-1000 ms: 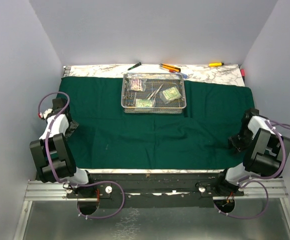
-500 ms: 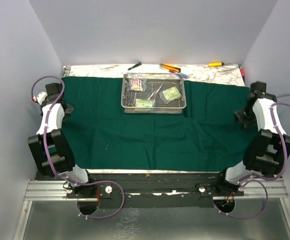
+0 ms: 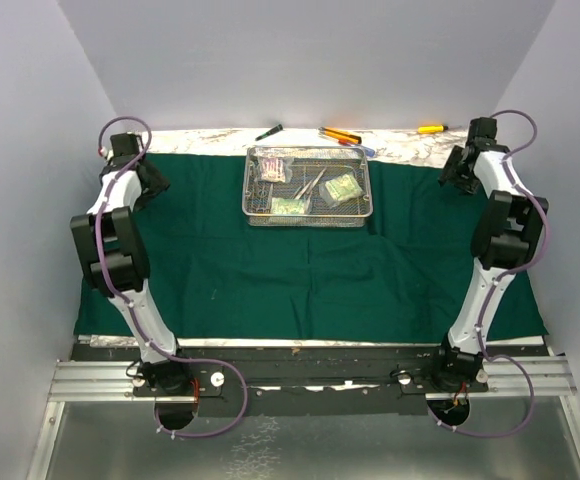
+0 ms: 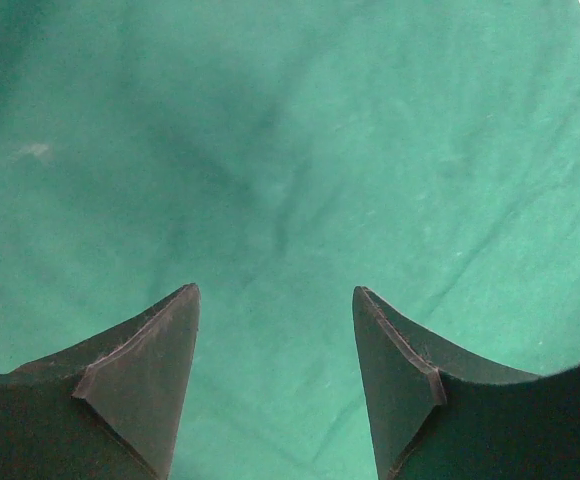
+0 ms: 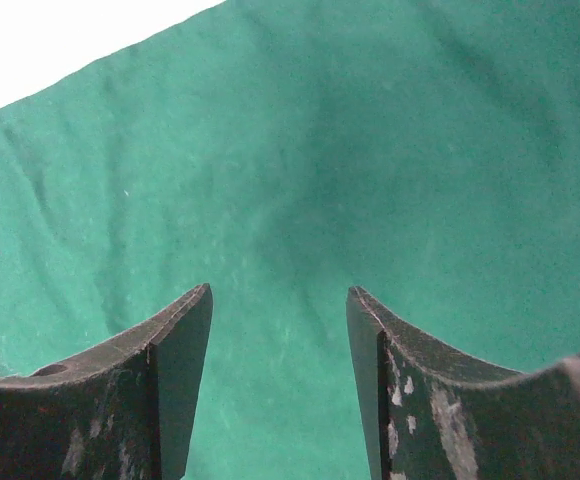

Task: Open and lay out the surgical kit
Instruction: Smooth out the surgical kit at the center of the board.

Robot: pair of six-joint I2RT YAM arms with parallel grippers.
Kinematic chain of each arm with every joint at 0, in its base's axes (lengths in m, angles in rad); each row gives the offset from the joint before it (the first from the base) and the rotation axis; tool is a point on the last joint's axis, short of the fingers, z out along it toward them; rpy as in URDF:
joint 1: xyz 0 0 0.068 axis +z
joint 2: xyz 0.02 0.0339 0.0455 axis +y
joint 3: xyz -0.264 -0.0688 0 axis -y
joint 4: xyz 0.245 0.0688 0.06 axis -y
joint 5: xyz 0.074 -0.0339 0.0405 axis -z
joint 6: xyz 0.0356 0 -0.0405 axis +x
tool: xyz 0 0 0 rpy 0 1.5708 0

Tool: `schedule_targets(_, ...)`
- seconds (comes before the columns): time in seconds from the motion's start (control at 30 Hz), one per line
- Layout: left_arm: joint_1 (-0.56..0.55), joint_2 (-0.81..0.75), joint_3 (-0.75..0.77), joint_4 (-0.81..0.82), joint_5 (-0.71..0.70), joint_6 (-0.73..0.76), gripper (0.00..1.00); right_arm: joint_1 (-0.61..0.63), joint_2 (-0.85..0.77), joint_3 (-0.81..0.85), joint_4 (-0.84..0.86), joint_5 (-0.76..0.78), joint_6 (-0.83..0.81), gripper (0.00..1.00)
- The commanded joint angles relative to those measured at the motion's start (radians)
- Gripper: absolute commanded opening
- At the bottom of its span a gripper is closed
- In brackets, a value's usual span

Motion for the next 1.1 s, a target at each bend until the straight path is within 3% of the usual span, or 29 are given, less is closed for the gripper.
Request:
schedule_targets(0.0,-0.046,0.116,0.135,0.033,0.033,0.071,0.64,0.004,0.114,0.122,0.015,-0.090,-0.155,0.61)
schedule_targets(0.23,-0.099,0.258,0.280,0.041,0.005,0.099,0.63,0.005,0.258,0.253,-0.040,-0.101,-0.225,0.61)
schedule_targets(0.43,-0.113,0.310,0.291,0.039,-0.056,0.050,0.63,0.005,0.351,0.340,-0.086,-0.100,-0.284,0.57)
schedule_targets(0.67,-0.113,0.360,0.279,0.036,-0.088,-0.022,0.63,0.005,0.493,0.476,-0.148,-0.078,-0.285,0.37)
schedule_targets(0.93,-0.113,0.458,0.390,0.002,-0.082,-0.080,0.62,0.004,0.594,0.663,-0.155,-0.100,-0.240,0.16)
schedule_targets(1.07,-0.113,0.496,0.449,-0.027,-0.088,-0.123,0.61,0.004,0.577,0.645,-0.108,-0.100,-0.214,0.12)
